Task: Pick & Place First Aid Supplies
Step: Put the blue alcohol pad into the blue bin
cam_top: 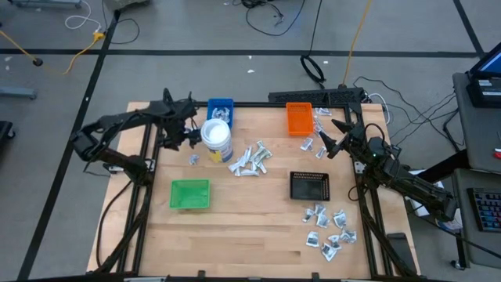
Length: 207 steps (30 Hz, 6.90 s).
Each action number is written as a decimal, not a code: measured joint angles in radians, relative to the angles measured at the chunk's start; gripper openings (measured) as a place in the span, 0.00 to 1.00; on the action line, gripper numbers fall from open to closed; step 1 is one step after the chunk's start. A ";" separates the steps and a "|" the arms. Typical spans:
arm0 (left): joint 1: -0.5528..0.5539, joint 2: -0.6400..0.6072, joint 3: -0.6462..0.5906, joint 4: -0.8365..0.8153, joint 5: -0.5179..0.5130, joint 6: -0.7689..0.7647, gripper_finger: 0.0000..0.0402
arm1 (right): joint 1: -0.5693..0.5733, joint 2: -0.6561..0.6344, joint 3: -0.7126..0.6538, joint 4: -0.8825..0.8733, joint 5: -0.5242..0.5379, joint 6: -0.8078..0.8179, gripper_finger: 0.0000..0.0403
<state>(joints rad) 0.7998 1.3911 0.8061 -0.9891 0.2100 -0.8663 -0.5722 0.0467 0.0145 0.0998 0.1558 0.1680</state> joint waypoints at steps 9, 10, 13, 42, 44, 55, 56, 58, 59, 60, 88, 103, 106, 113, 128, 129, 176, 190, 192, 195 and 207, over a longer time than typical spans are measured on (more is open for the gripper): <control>-0.044 0.003 -0.100 0.145 -0.018 -0.005 0.73 | 0.000 0.000 0.000 0.000 0.000 0.000 0.98; -0.048 0.005 -0.109 0.144 -0.020 -0.004 0.72 | 0.000 0.000 0.000 0.000 0.000 0.000 0.98; -0.062 0.017 -0.134 0.146 -0.019 -0.003 0.70 | 0.000 0.000 0.000 0.000 0.000 0.000 0.98; -0.044 0.079 -0.121 0.082 -0.079 0.108 0.01 | 0.000 0.000 0.000 0.000 0.000 0.000 0.98; -0.009 0.078 -0.079 0.060 -0.081 0.125 0.01 | 0.000 0.000 0.000 0.000 0.000 0.000 0.98; 0.188 0.077 0.105 -0.039 -0.148 0.196 0.00 | 0.000 0.000 0.000 0.000 0.000 0.000 0.98; 0.207 0.077 0.119 -0.053 -0.154 0.203 0.00 | 0.000 0.000 0.000 0.000 0.000 0.000 0.98; 0.240 0.076 0.147 -0.071 -0.169 0.212 0.00 | 0.000 0.000 0.000 0.000 0.000 0.000 0.98; 0.256 0.076 0.160 -0.077 -0.177 0.214 0.00 | 0.000 0.000 0.000 0.000 0.000 0.000 0.98; 0.270 0.076 0.170 -0.083 -0.182 0.217 0.00 | 0.000 0.000 0.000 0.000 0.000 0.000 0.98; 0.153 0.748 1.143 -0.512 -0.184 0.290 0.00 | 0.000 0.000 0.000 0.000 0.000 0.000 0.98; 0.092 0.863 1.340 -0.534 -0.164 0.282 0.00 | 0.000 0.000 0.000 0.000 0.000 0.000 0.98; 0.073 0.863 1.327 -0.492 -0.166 0.279 0.00 | 0.000 0.000 0.000 0.000 0.000 0.000 0.98; 0.030 0.863 1.234 -0.410 -0.166 0.279 0.00 | 0.000 0.000 0.000 0.000 0.000 0.000 0.98; 0.009 0.863 1.175 -0.332 -0.123 0.300 0.25 | 0.000 0.000 0.000 0.000 0.000 0.000 0.98; 0.012 0.861 1.175 -0.335 -0.111 0.313 0.29 | 0.000 0.000 0.000 0.000 0.000 0.000 0.98; 0.158 0.256 0.357 0.082 -0.126 0.742 0.76 | 0.000 0.000 0.000 0.000 0.000 0.000 0.98; 0.135 0.257 0.185 0.270 -0.177 0.472 0.71 | 0.000 0.000 0.000 0.000 0.000 0.000 0.98; 0.134 0.257 0.172 0.308 -0.184 0.460 0.70 | 0.000 0.000 0.000 0.000 0.000 0.000 0.98; 0.132 0.257 0.152 0.367 -0.186 0.473 0.69 | 0.000 0.000 0.000 0.000 0.000 0.000 0.98; 0.130 0.258 0.112 0.397 -0.260 0.545 0.66 | 0.000 0.000 0.000 0.000 0.000 0.000 0.98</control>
<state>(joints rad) 0.9301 1.6489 0.9176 -0.5924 -0.0497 -0.3213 -0.5721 0.0467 0.0147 0.0998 0.1555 0.1680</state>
